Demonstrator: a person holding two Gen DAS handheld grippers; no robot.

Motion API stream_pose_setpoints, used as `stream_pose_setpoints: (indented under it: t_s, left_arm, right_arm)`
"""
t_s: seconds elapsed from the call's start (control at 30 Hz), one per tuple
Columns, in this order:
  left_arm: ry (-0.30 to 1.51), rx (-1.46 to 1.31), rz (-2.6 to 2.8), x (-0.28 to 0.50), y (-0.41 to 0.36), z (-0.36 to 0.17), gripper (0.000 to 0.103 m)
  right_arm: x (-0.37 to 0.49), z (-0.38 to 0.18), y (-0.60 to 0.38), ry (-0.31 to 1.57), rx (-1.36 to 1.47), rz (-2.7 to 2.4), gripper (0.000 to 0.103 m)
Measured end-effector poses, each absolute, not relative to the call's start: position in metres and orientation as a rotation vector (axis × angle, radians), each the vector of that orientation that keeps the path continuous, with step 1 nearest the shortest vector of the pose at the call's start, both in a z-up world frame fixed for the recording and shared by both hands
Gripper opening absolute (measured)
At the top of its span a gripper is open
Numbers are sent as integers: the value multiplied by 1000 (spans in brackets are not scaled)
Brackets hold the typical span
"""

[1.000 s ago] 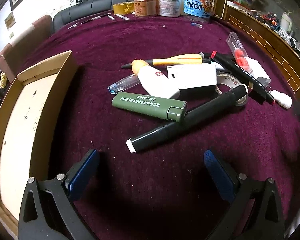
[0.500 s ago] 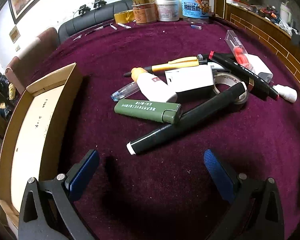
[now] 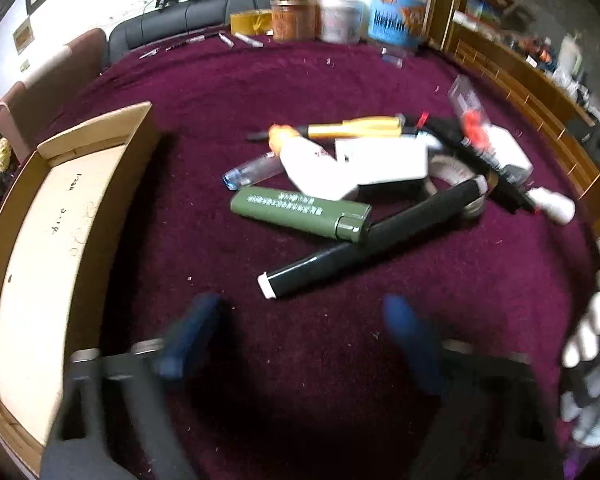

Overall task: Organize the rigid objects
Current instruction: 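Move the left tool toward the green printed tube in the pile, then close the left tool on the green tube and lift it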

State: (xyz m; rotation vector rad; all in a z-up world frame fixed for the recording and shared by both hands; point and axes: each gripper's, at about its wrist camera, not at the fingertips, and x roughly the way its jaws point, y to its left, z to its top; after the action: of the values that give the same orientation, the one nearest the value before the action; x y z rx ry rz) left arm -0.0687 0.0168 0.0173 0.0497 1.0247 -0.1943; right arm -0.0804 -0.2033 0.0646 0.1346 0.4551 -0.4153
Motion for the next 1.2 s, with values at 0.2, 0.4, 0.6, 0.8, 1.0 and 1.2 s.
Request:
stream_pose_setpoints:
  t_s: [0.2,0.4,0.6,0.8,1.0,1.2]
  left_arm:
    - [942,90,-234,-67,21,46,57]
    - [980,-25,-197,-31,34,37,57]
    - [1073,44,-352,-40,7,15,19]
    - [1039,-59,-372,-41,27,34,14]
    - [1048,-84,-266,-13,21,25,27]
    - [1046,28,-226,-22,24,21,0]
  right_arm:
    - [-79,60,-208,476,199,-372,101]
    - [-75,55,-216,508,243,-377,102]
    - [-73,54,-212,522,231,-369,102]
    - [-72,52,-212,536,237,-362,102]
    - [-70,51,-209,547,220,-364,101]
    - [-71,51,-210,548,221,-369,102]
